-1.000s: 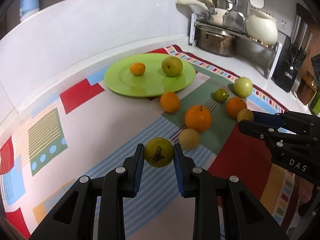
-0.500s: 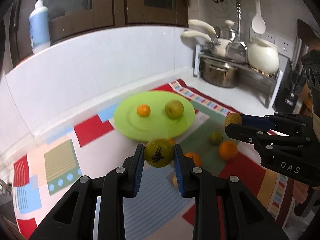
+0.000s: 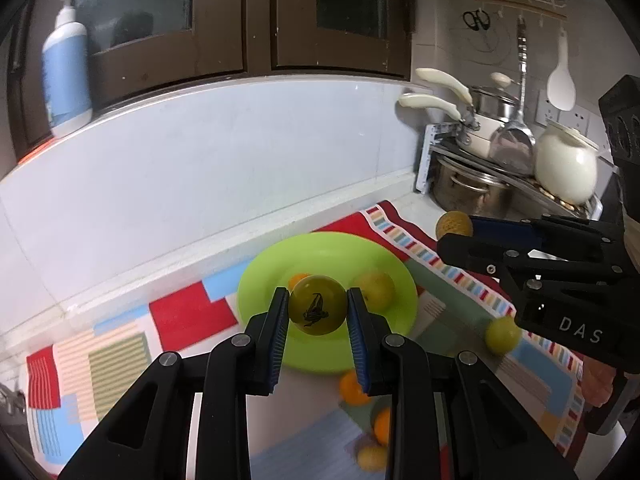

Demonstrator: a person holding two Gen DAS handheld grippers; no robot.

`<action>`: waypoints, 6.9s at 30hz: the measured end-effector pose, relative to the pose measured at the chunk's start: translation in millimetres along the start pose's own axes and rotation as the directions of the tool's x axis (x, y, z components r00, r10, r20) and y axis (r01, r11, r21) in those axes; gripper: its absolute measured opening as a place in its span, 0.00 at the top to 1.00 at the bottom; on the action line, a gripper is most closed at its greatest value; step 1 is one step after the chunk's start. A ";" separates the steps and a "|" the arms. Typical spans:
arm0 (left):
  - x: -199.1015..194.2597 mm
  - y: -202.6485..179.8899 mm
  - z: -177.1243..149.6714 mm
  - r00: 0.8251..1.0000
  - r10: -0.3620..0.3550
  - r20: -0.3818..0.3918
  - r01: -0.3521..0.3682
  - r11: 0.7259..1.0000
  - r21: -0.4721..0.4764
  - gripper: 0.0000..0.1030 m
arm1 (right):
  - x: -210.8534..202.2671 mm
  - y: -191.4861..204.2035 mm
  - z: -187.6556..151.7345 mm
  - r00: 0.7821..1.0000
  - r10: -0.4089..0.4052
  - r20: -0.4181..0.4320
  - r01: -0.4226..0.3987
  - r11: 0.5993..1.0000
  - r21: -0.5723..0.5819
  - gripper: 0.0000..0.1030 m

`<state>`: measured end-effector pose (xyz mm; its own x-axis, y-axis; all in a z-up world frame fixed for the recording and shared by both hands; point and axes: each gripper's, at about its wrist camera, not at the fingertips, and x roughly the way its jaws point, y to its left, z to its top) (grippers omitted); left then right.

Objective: Organize fruits
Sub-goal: 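Carry the green apple and small brown fruit over the green plate, then lower both fruits onto the plate and open both grippers, then withdraw both grippers from the plate toward the remaining fruits, then grasp the brown round fruit with the left gripper while the right grasps the large orange, then carry the brown fruit and large orange over the green plate, then lower both fruits onto the plate and open both grippers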

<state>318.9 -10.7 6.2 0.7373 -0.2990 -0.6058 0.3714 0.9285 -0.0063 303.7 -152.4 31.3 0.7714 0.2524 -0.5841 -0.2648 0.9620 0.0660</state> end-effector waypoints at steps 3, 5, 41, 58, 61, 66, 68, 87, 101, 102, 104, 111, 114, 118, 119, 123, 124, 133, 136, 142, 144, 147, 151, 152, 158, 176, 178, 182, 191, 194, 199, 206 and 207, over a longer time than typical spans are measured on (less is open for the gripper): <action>19.6 0.9 11.0 1.000 0.003 -0.015 -0.003 1.000 0.005 0.72 | 16.3 -8.5 10.2 1.000 0.011 -0.020 -0.011 1.000 -0.004 0.71; 35.1 2.2 17.0 1.000 0.005 -0.027 -0.004 1.000 0.007 0.72 | 32.5 -15.7 17.7 0.999 0.021 -0.043 -0.021 1.000 -0.001 0.71; 128.9 21.1 19.0 0.987 0.040 -0.157 -0.036 0.999 0.029 0.50 | 132.9 -51.6 23.2 0.977 -0.009 -0.211 0.011 1.000 0.010 0.65; -7.4 0.7 14.6 0.996 0.093 0.011 -0.093 0.996 0.013 0.26 | 6.1 -23.6 15.8 0.998 -0.060 -0.027 0.061 0.998 0.030 0.46; -25.7 -4.8 8.2 0.993 0.110 0.032 -0.111 0.994 0.010 0.23 | -12.5 -20.0 10.5 0.997 -0.073 -0.007 0.073 0.997 0.032 0.46; -48.0 -13.9 -6.7 0.991 0.128 0.036 -0.129 0.992 0.009 0.20 | -38.6 -8.2 -2.6 0.995 -0.101 0.015 0.100 0.995 0.022 0.38; -55.4 -17.2 -12.6 0.990 0.138 0.035 -0.138 0.990 0.011 0.18 | -48.2 -3.5 -8.8 0.993 -0.111 0.025 0.111 0.994 0.018 0.38; -78.9 -38.8 -82.4 0.992 0.124 -0.036 -0.124 0.992 0.023 0.13 | -72.1 3.9 -81.6 0.988 -0.134 -0.080 0.139 0.988 0.067 0.38; -25.0 -42.9 -117.3 0.983 0.068 -0.168 -0.060 0.997 0.054 0.17 | -36.6 -5.6 -121.6 0.966 -0.122 -0.229 0.142 0.987 0.072 0.38; -20.3 -42.7 -118.6 0.982 0.063 -0.180 -0.054 0.997 0.054 0.19 | -32.7 -7.0 -123.0 0.964 -0.120 -0.237 0.141 0.987 0.072 0.38; -10.8 -42.6 -121.0 0.978 0.053 -0.200 -0.042 0.998 0.056 0.23 | -24.9 -10.3 -125.7 0.960 -0.109 -0.256 0.134 0.988 0.082 0.38; 15.3 -42.2 -125.7 0.967 0.014 -0.254 -0.003 0.999 0.043 0.39 | -1.2 -16.5 -134.1 0.951 -0.059 -0.304 0.096 0.989 0.111 0.45; 23.0 -40.1 -126.6 0.963 0.004 -0.270 0.002 1.000 0.022 0.48 | 6.5 -17.8 -135.9 0.948 -0.046 -0.314 0.090 0.988 0.127 0.47; 28.2 -38.5 -127.9 0.959 -0.028 -0.281 0.025 1.000 -0.013 0.61 | 13.3 -18.9 -136.2 0.946 -0.032 -0.322 0.080 0.987 0.138 0.51; 29.3 -39.2 -128.0 0.958 -0.031 -0.283 0.028 0.999 -0.015 0.63 | 14.7 -19.7 -135.7 0.946 -0.026 -0.324 0.076 0.987 0.143 0.52; 29.6 -40.8 -126.8 0.959 -0.033 -0.281 0.029 0.999 -0.018 0.72 | 21.3 -23.3 -134.7 0.943 0.004 -0.333 0.057 0.983 0.174 0.55; 29.5 -40.6 -126.8 0.959 -0.033 -0.281 0.029 0.999 -0.020 0.72 | 21.6 -23.8 -134.8 0.943 0.005 -0.333 0.056 0.983 0.176 0.57; 24.5 -39.6 -127.8 0.961 -0.033 -0.274 0.026 0.999 -0.030 0.72 | 17.7 -23.5 -134.4 0.948 0.006 -0.318 0.053 0.983 0.175 0.58; 17.2 -37.5 -127.0 0.964 -0.029 -0.265 0.020 0.999 -0.035 0.72 | 10.7 -19.4 -132.6 0.954 0.001 -0.299 0.052 0.984 0.169 0.58; -1.2 -31.8 -114.2 0.976 -0.024 -0.215 0.017 0.999 -0.032 0.72 | -6.6 -9.4 -121.0 0.970 -0.001 -0.242 0.039 0.987 0.153 0.58; -4.6 -28.7 -107.3 0.980 -0.023 -0.196 0.018 0.999 -0.031 0.72 | -9.7 -6.5 -114.0 0.975 0.007 -0.220 0.026 0.989 0.148 0.58; -7.0 -23.5 -95.1 0.986 -0.015 -0.165 0.011 1.000 -0.026 0.72 | -11.0 -1.1 -102.2 0.981 0.019 -0.192 0.009 0.990 0.141 0.58; -5.1 -15.2 -80.7 0.991 -0.004 -0.137 0.002 1.000 -0.019 0.72 | -5.8 3.5 -85.7 0.986 0.027 -0.167 -0.006 0.992 0.128 0.58; -3.4 -12.6 -76.6 0.991 -0.003 -0.131 0.000 1.000 -0.017 0.72 | -4.5 4.0 -82.2 0.986 0.028 -0.163 -0.007 0.992 0.126 0.58; 10.9 -0.1 -56.7 0.994 0.003 -0.110 -0.003 1.000 -0.002 0.72 | 10.0 3.8 -57.1 0.990 0.039 -0.137 -0.022 0.993 0.118 0.58; 89.2 23.3 -34.3 0.990 -0.005 -0.143 0.018 0.995 0.093 0.72 | 85.2 -4.0 -36.6 0.977 0.055 -0.204 -0.033 0.993 0.112 0.58; 96.1 25.1 -33.7 0.989 -0.015 -0.148 0.028 0.996 0.089 0.72 | 91.5 -4.5 -37.3 0.976 0.054 -0.213 -0.031 0.993 0.110 0.58; 105.6 27.0 -31.7 0.988 -0.026 -0.155 0.041 0.995 0.088 0.72 | 101.6 -6.8 -37.8 0.973 0.054 -0.226 -0.029 0.993 0.111 0.58; 93.1 29.3 -32.1 0.989 0.037 -0.142 -0.024 0.996 0.090 0.47 | 102.3 -10.5 -40.4 0.967 0.046 -0.251 -0.012 0.991 0.137 0.54; 78.8 29.0 -35.5 0.989 0.059 -0.133 -0.048 0.995 0.083 0.44 | 90.9 -7.0 -39.7 0.973 0.027 -0.228 0.000 0.993 0.118 0.50; 47.0 28.6 -39.3 0.991 0.083 -0.105 -0.079 0.996 0.038 0.37 | 67.1 -2.4 -39.9 0.981 0.007 -0.195 0.014 0.994 0.106 0.48; 0.8 15.0 -44.7 0.990 0.128 -0.061 -0.128 0.992 0.004 0.27 | 26.1 -1.6 -45.3 0.989 -0.053 -0.140 0.069 0.992 0.108 0.36; -5.8 12.5 -45.7 0.990 0.132 -0.057 -0.132 0.991 -0.002 0.26 | 20.0 -2.2 -46.1 0.989 -0.061 -0.132 0.076 0.991 0.111 0.34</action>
<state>293.5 12.7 -26.7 0.7468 -0.1608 -0.6453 0.2694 0.9603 0.0725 293.0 -154.2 -17.8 0.7028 0.1776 -0.6889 -0.1399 0.9839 0.1110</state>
